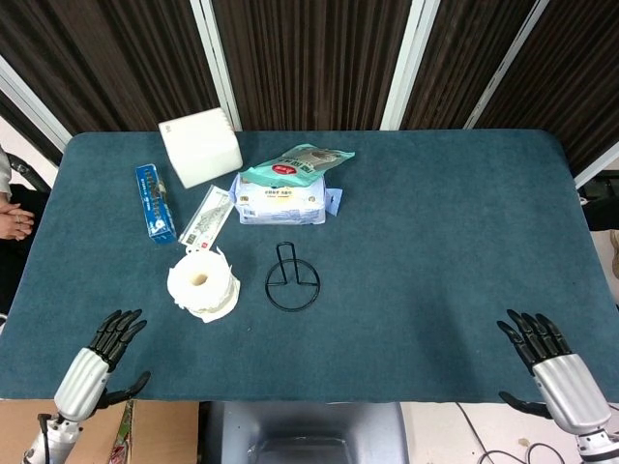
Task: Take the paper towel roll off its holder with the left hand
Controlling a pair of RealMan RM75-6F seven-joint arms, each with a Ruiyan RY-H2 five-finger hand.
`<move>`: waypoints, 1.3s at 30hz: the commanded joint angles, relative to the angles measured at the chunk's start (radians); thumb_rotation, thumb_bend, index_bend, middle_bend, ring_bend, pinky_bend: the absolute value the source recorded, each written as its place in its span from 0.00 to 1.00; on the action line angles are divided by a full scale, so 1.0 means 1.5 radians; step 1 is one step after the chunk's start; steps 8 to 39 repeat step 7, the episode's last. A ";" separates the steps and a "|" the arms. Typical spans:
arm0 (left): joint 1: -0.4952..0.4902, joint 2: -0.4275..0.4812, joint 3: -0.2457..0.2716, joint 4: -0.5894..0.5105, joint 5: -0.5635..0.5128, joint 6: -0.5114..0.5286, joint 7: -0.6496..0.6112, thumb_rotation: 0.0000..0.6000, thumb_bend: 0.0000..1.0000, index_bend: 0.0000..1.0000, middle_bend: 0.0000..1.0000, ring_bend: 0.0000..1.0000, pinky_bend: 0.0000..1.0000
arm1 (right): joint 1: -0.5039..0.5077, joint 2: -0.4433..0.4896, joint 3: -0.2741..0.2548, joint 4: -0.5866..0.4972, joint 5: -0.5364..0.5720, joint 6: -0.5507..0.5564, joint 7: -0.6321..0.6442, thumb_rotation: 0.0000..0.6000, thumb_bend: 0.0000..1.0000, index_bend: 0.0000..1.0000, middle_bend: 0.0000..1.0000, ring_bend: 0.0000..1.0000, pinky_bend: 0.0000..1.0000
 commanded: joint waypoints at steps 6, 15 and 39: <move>0.015 0.047 0.020 -0.043 0.009 -0.079 0.126 1.00 0.38 0.00 0.00 0.00 0.00 | -0.003 -0.009 0.000 -0.006 -0.001 -0.001 -0.023 1.00 0.06 0.00 0.00 0.00 0.00; 0.016 0.045 0.019 -0.042 0.009 -0.079 0.130 1.00 0.38 0.00 0.00 0.00 0.00 | -0.004 -0.009 0.000 -0.006 -0.001 0.001 -0.021 1.00 0.06 0.00 0.00 0.00 0.00; 0.016 0.045 0.019 -0.042 0.009 -0.079 0.130 1.00 0.38 0.00 0.00 0.00 0.00 | -0.004 -0.009 0.000 -0.006 -0.001 0.001 -0.021 1.00 0.06 0.00 0.00 0.00 0.00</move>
